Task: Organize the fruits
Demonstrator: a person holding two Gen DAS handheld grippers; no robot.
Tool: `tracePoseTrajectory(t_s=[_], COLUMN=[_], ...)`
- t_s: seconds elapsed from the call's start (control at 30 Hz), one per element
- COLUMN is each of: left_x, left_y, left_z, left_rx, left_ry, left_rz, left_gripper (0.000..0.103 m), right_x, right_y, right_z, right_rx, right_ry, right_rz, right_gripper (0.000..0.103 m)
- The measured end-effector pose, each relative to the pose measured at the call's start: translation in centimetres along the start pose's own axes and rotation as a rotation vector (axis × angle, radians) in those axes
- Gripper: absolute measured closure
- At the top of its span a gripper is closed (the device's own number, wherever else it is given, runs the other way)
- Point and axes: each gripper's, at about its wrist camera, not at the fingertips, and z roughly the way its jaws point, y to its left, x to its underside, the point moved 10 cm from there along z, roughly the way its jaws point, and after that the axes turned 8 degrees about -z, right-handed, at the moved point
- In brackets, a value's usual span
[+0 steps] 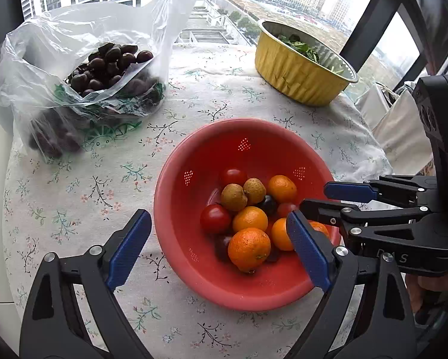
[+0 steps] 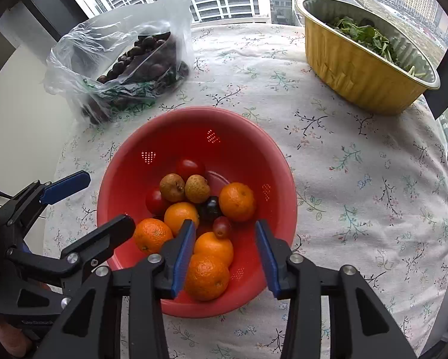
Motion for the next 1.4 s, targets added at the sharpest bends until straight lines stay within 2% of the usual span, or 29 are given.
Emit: tracePoseTrajectory(t_s=[0.07, 0.23, 0.37, 0.5, 0.6, 0.67, 0.73, 0.93, 1.03, 1.2, 1.4], left_x=[0.2, 1.4, 2.0, 2.4, 2.7, 2.9, 3.4, 5.9, 7.5, 9.8, 11.8], left_y=[0.0, -0.8, -2.2, -3.8, -4.4, -4.3, -3.8, -3.2, -3.2, -3.0, -1.7], left_z=[-1.4, -5.7, -11.3, -16.9, -21.0, -23.6, -25.5, -27.1, -27.3, -27.5, -26.6], left_rx=[0.002, 0.005, -0.034, -0.119, -0.186, -0.282, -0.391, -0.341, -0.294, -0.237, -0.242], left_ry=[-0.032, -0.118, -0.268, -0.417, -0.528, -0.605, -0.64, -0.557, -0.489, -0.38, -0.245], left_rz=[-0.002, 0.032, 0.101, 0.181, 0.182, 0.171, 0.146, 0.075, 0.053, 0.014, -0.056], left_gripper=[0.0, 0.0, 0.0, 0.0, 0.0, 0.0, 0.0, 0.0, 0.0, 0.0, 0.0], right_x=[0.5, 1.9, 3.1, 3.8, 3.9, 3.8, 3.9, 4.4, 5.4, 7.5, 9.6], right_y=[0.2, 0.6, 1.0, 1.6, 2.3, 2.8, 3.2, 4.8, 5.6, 6.7, 7.5], right_z=[-0.5, -2.2, -4.2, -6.9, -9.6, -11.6, -13.8, -20.3, -23.0, -25.5, -25.9], right_rx=[0.009, 0.025, 0.045, 0.065, 0.091, 0.117, 0.141, 0.204, 0.237, 0.329, 0.311], right_ry=[-0.006, -0.039, -0.092, -0.171, -0.254, -0.316, -0.38, -0.532, -0.566, -0.536, -0.456], right_rz=[0.002, 0.017, 0.029, 0.039, 0.037, 0.032, 0.039, 0.039, 0.026, -0.004, 0.031], right_gripper=[0.057, 0.049, 0.044, 0.041, 0.037, 0.034, 0.027, 0.014, 0.012, 0.007, 0.007])
